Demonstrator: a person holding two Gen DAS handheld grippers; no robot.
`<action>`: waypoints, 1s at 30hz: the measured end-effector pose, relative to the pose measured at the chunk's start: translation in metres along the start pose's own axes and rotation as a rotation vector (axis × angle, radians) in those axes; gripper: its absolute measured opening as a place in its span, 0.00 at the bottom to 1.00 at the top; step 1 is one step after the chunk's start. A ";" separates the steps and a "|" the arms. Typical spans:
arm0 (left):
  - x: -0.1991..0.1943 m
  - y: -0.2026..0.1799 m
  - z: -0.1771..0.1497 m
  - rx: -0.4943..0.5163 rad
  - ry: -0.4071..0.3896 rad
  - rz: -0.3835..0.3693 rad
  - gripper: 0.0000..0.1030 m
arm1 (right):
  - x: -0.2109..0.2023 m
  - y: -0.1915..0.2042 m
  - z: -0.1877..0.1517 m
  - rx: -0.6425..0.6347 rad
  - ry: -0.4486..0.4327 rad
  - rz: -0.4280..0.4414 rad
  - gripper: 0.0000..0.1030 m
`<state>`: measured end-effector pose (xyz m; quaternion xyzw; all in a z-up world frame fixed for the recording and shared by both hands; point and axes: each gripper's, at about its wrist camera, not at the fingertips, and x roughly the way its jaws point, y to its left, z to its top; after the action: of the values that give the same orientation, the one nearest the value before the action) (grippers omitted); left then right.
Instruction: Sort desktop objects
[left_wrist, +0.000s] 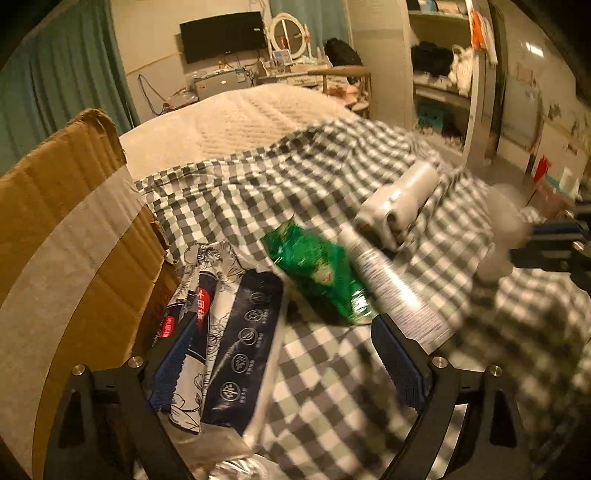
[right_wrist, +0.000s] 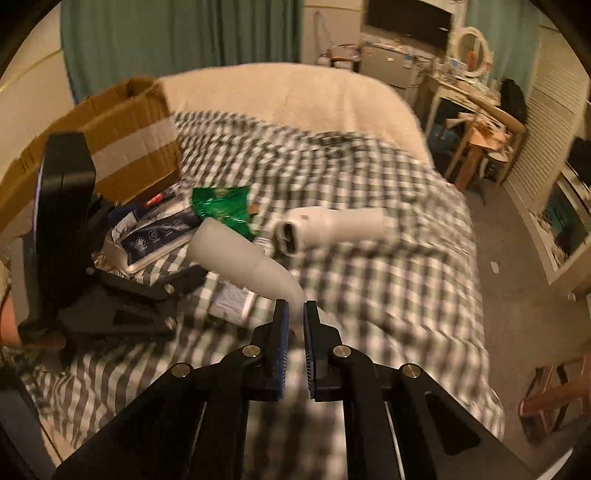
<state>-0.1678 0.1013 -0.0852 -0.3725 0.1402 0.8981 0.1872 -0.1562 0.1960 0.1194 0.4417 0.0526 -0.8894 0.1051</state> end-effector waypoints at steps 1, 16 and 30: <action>-0.002 0.000 0.002 -0.022 -0.011 -0.017 0.92 | -0.003 -0.008 -0.003 0.035 -0.006 -0.006 0.07; 0.035 0.008 0.030 -0.142 -0.075 -0.133 0.42 | -0.002 -0.049 -0.014 0.175 -0.027 0.061 0.07; -0.020 0.008 0.036 -0.111 -0.143 -0.175 0.13 | 0.002 -0.106 -0.033 0.587 -0.011 0.096 0.56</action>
<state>-0.1806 0.1032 -0.0452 -0.3281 0.0436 0.9089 0.2536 -0.1567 0.3053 0.0980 0.4502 -0.2286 -0.8630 0.0153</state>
